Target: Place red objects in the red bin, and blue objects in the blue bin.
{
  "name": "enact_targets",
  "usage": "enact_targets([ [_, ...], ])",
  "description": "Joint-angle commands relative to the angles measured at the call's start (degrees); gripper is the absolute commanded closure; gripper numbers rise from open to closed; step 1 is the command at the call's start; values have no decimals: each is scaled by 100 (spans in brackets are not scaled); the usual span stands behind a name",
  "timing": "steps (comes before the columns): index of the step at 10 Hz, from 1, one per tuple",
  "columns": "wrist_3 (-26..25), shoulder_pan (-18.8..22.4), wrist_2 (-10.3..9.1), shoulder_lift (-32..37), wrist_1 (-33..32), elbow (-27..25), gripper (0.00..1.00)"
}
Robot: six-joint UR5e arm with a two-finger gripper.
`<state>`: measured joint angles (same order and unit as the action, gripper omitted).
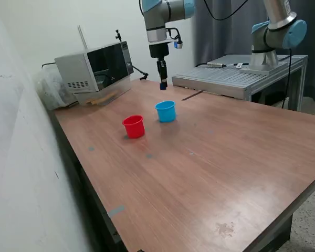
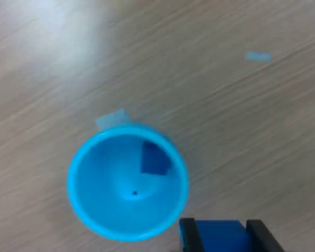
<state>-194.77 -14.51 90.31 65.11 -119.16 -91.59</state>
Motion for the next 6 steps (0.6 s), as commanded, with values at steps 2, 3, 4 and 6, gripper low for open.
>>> enact_targets([
  [2,88,-218,48,-156,-98,-174,100],
  [3,97,-218,57,-270,-282,-219,100],
  [4,97,-227,179,-419,-362,-245,100],
  [6,97,-314,285,-543,-486,-263,100],
])
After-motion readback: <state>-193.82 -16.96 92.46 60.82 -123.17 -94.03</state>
